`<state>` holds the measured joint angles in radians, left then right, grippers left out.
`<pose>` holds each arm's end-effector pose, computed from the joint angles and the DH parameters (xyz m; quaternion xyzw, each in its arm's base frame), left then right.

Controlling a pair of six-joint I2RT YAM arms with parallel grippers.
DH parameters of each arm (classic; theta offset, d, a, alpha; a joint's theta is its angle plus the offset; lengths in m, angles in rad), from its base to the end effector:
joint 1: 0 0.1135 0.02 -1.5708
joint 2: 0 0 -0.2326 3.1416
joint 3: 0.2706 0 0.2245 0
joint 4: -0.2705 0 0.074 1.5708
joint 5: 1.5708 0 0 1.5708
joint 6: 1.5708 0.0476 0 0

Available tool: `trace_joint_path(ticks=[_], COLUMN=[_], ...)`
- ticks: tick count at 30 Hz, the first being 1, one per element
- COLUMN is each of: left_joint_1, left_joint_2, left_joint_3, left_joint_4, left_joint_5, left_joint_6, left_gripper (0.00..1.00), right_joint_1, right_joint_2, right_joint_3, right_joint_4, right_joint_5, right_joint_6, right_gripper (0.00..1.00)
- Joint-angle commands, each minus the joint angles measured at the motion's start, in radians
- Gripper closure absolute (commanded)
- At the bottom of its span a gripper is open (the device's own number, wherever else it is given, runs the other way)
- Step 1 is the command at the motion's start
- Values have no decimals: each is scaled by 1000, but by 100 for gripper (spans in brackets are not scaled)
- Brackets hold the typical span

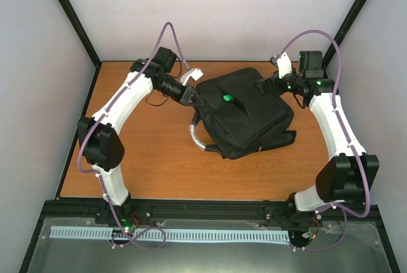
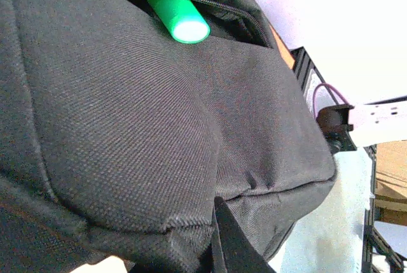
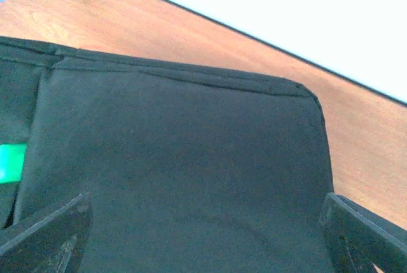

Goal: Pack the student bag
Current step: Place the stationery in the student bag.

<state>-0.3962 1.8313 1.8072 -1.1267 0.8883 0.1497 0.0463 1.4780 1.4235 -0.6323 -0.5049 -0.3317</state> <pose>0.2995 -0.1653 0.2981 0.3243 0.8263 -0.4402 0.1352 0.3058 0.0372 0.3199 -0.2694 0.8396 0.1646 0.4421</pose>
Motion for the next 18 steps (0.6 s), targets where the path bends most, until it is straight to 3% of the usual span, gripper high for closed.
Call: trace_joint_path(ticks=[1, 11, 18], left_joint_1=[-18, -36, -38], left_joint_2=[-15, -3, -15], left_joint_3=[31, 53, 51], left_joint_4=[34, 31, 26], left_joint_5=[28, -2, -25], left_joint_6=[37, 46, 63], left_gripper=[99, 99, 99], right_joint_1=[29, 184, 309], right_joint_2=[-6, 72, 140], right_joint_3=[-50, -7, 6], right_joint_4=[-14, -22, 13], right_joint_5=[-51, -31, 237], right_joint_6=[29, -56, -74], right_gripper=[0, 0, 0])
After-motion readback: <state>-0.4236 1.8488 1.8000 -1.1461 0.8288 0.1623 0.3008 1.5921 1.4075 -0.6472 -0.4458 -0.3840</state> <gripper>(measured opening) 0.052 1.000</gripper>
